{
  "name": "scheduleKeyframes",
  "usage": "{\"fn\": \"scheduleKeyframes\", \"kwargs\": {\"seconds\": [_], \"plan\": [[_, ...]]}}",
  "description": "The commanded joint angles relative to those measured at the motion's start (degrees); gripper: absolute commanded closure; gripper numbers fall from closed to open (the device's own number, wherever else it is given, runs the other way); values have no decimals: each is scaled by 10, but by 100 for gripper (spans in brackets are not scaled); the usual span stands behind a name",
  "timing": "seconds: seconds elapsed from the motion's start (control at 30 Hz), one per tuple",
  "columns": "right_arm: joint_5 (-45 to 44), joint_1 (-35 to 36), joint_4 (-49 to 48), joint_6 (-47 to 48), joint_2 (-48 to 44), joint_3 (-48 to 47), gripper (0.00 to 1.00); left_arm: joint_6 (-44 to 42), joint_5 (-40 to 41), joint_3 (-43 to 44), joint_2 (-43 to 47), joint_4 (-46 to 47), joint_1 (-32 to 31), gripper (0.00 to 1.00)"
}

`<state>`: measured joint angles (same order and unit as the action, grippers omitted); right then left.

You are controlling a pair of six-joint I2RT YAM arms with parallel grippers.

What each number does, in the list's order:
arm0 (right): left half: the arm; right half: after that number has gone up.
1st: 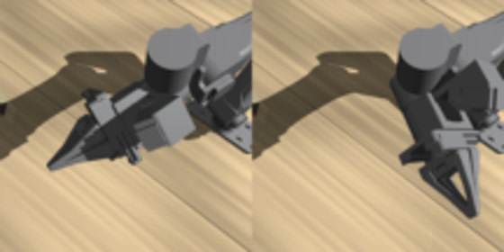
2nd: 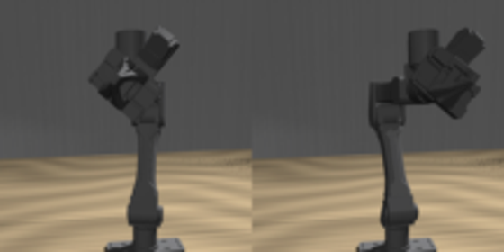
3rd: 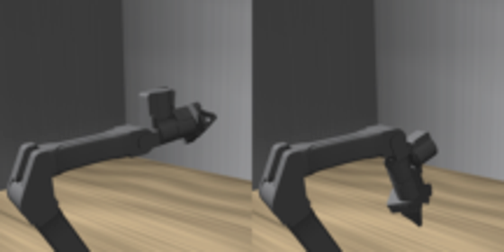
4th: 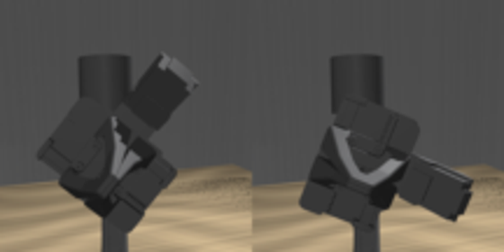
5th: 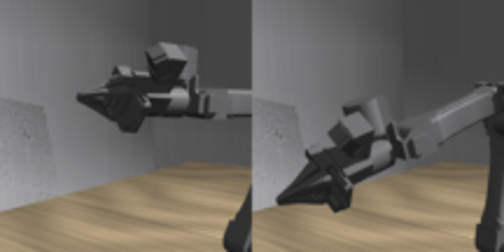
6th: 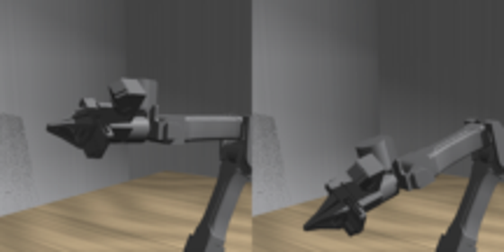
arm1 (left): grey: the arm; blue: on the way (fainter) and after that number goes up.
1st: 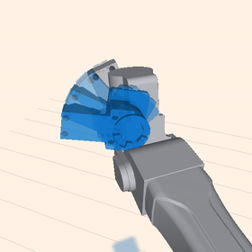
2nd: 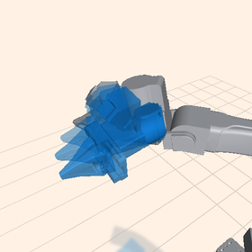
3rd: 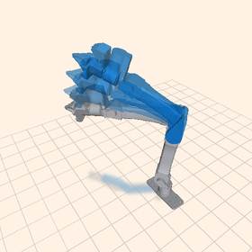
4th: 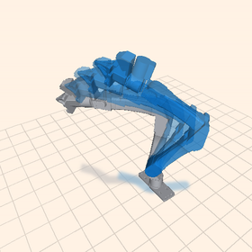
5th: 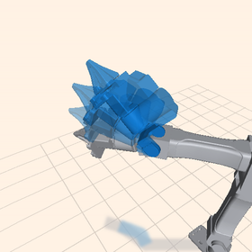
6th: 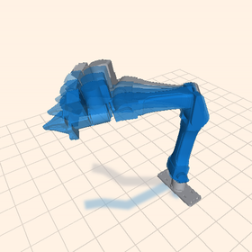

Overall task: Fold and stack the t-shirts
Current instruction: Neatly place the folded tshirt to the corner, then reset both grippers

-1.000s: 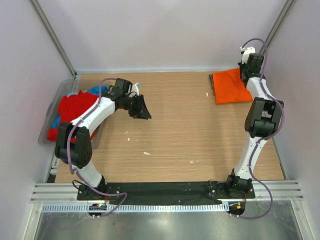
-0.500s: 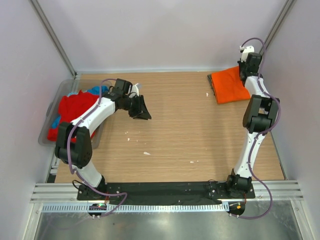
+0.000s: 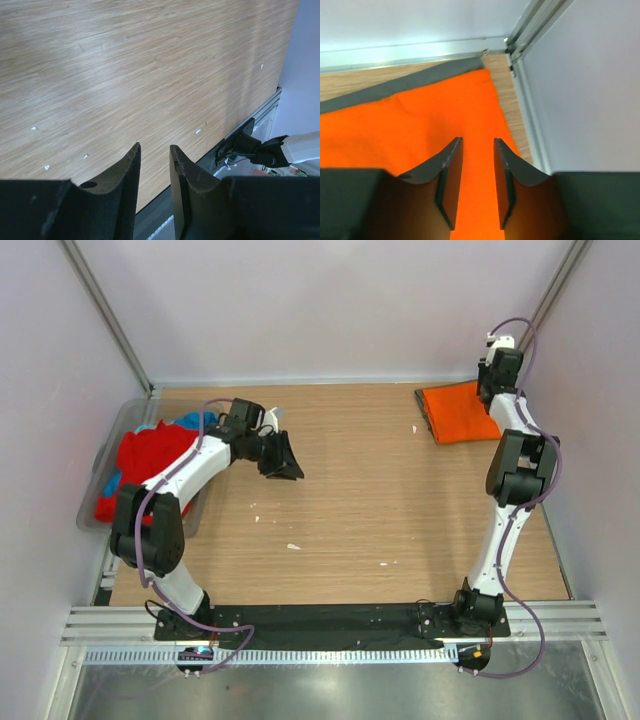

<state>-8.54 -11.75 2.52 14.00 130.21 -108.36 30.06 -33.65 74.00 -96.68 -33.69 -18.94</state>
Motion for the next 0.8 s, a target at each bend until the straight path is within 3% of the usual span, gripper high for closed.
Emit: {"fn": "scheduleKeyframes", "kwargs": {"seconds": [0.0,0.07,0.27,0.6,0.77], "plan": [[59,-1,27,-63,-59,2,64,11,-29,-5,15,27,3,69],[114,8,45,-83,-80,25,66,18,-40,-8,18,37,3,69],[124,39,105,-138,-152,119,77,19,-41,-10,28,38,3,69],[121,85,94,-202,-218,293,78,20,-43,-12,47,39,3,69],[92,95,80,-201,-198,314,79,15,-28,-8,50,30,3,69]]}}
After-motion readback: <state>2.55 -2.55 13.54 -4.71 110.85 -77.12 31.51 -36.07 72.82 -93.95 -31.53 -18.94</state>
